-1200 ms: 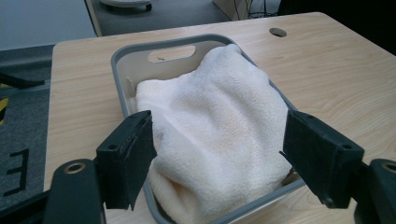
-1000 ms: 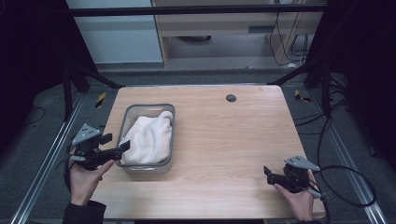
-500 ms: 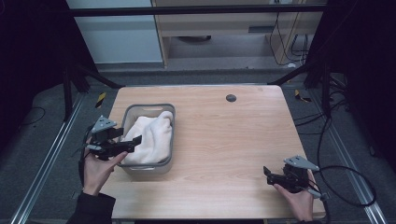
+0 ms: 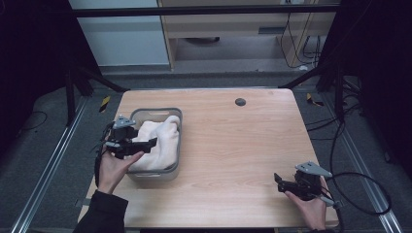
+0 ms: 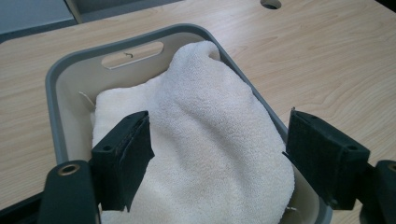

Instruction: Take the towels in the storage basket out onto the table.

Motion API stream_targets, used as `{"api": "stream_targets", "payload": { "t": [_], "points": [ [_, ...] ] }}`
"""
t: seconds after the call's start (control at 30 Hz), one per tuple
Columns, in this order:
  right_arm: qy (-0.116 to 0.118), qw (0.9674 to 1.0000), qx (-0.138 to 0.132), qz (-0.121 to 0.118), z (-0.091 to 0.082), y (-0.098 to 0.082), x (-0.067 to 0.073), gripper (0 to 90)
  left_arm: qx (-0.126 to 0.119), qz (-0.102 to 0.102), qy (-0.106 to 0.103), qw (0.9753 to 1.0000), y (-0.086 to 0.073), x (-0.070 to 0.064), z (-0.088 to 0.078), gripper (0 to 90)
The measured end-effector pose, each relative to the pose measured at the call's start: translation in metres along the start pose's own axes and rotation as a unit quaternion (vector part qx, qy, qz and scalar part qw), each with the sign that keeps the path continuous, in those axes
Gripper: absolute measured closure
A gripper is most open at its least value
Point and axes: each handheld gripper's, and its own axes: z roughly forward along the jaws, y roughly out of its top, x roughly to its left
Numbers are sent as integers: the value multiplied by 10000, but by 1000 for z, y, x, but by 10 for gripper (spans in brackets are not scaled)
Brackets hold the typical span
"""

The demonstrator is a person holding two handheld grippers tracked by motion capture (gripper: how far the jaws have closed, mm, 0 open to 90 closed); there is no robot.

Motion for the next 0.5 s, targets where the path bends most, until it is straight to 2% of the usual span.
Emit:
{"api": "stream_targets", "payload": {
  "t": [0.5],
  "points": [
    [-7,10000,37,-41,2,0,0,66,434,101,-1,9990,3,-3,28,192]
  ]
}}
